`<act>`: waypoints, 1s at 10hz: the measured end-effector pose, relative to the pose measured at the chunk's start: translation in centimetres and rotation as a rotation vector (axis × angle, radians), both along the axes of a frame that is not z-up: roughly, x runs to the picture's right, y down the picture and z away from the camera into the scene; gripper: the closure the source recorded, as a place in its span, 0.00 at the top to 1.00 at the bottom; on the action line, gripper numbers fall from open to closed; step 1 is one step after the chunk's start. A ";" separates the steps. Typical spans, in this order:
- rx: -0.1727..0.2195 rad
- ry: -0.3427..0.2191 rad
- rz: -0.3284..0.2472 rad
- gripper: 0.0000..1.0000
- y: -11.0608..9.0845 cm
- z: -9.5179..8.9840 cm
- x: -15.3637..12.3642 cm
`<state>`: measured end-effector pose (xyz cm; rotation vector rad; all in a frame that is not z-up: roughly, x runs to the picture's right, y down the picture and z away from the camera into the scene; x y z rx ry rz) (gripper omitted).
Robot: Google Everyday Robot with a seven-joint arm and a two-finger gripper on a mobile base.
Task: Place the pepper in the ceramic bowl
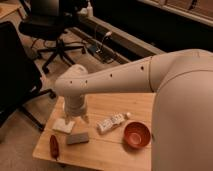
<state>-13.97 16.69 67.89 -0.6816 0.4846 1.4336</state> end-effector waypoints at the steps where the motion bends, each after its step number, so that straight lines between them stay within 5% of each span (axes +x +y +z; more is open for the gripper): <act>1: -0.004 -0.036 -0.019 0.65 1.9 -0.9 -1.3; 6: -0.006 -0.141 -0.127 0.65 6.8 -1.5 -7.0; 10: -0.016 -0.232 -0.190 0.65 10.7 1.5 -12.0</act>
